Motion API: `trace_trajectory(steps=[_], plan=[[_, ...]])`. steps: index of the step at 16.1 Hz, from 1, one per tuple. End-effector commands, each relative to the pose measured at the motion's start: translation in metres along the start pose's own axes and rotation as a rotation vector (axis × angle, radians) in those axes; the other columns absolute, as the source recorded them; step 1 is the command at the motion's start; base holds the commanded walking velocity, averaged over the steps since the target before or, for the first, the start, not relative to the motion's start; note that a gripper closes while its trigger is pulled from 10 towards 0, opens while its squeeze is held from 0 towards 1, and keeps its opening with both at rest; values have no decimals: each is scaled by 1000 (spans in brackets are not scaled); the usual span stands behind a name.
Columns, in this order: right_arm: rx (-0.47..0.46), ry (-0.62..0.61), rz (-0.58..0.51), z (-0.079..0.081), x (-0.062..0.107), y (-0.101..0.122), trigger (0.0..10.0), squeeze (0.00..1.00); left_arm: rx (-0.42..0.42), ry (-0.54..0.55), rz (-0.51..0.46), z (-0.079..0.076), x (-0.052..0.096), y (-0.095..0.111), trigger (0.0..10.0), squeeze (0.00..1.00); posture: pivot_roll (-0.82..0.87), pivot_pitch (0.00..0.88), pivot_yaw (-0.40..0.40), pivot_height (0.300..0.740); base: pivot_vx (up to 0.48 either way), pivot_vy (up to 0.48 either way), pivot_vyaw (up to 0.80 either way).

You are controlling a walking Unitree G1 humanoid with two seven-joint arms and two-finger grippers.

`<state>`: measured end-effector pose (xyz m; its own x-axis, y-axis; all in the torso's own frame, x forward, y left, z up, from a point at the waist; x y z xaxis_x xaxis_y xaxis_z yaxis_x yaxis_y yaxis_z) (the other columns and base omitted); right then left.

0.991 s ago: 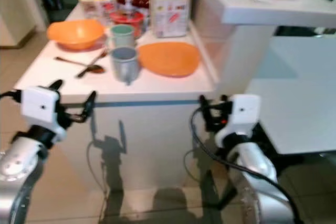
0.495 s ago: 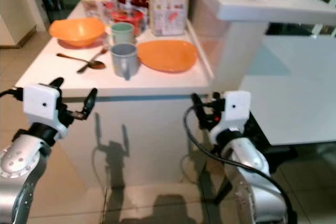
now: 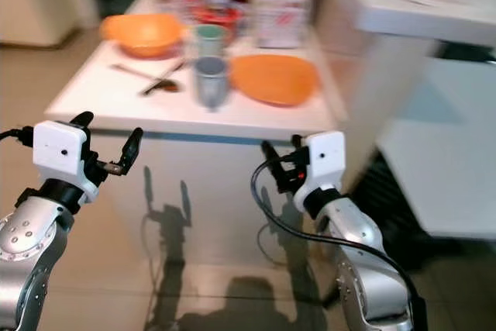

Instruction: Setting the table

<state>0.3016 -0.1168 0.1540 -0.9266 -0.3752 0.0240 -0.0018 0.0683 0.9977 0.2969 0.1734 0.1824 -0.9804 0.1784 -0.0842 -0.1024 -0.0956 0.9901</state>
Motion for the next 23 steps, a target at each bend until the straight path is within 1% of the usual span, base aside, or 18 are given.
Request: trace_trajectory(steps=[1,3,5,9,10,11,12,13,14,15,18,20,22,23], plan=[[12,8,-10,-1,-1,2,10000,0,-2,-15,-9,-2,0,3,10000,0,119,0,-35,740,255,0,800],[12,16,-15,-1,-1,3,10000,0,-4,-25,-6,-4,0,3,10000,0,117,0,-33,740,261,0,800],[-10,-3,-34,-3,0,5,10000,0,7,-39,-10,-6,1,3,10000,0,117,0,-33,740,135,0,0],[-3,-31,-60,-6,1,10,10000,0,19,-68,-2,-12,3,1,10000,0,113,0,-32,740,0,0,0],[-11,-39,-78,-7,2,13,10000,106,22,-77,-3,-13,4,1,10000,0,113,0,-32,740,0,0,0],[-16,-42,-84,-8,2,14,10000,106,23,-80,-4,-14,4,1,10000,0,113,0,-32,740,0,0,0],[-37,-47,-88,-8,2,13,10000,1000,43,-106,1,-18,5,1,10000,0,111,0,-31,740,0,0,0],[-40,-48,-83,-8,2,12,10000,1000,50,-116,2,-19,6,1,10000,0,111,0,-31,740,0,0,0],[-34,-78,-45,-12,-3,4,10000,1000,61,-150,5,-25,6,1,10000,0,112,0,-29,740,0,0,0],[-35,-96,-30,-14,-6,0,10000,1000,67,-162,6,-28,6,2,10000,0,112,0,-29,740,0,0,0],[-49,-98,-6,-13,-17,-6,10000,1000,75,-187,6,-32,7,2,10000,0,112,0,-27,740,0,0,0],[-48,-45,12,-3,-36,-9,10000,1000,95,-236,12,-39,9,1,10000,0,116,0,-28,740,0,0,0],[-40,5,30,7,-52,-11,10000,1000,107,-299,34,-49,15,-1,10000,0,129,0,-43,740,0,0,0],[-35,4,41,8,-60,-12,10000,1000,112,-319,44,-52,18,-3,10000,0,130,0,-45,740,0,0,0]])
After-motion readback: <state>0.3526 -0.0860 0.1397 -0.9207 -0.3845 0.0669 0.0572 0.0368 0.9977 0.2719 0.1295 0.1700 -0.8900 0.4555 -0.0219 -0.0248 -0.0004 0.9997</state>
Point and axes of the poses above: a point about 5 cm out from each wrist's last joint towards the gripper, its own x axis pointing back from the gripper into the wrist, its own y axis along the axis of the wrist's last joint, z = x × y, the point moved 5 cm from there along -x, pointing out of the wrist towards the gripper, and after that the axes turned 7 degrees about x, right-handed, at the moved point
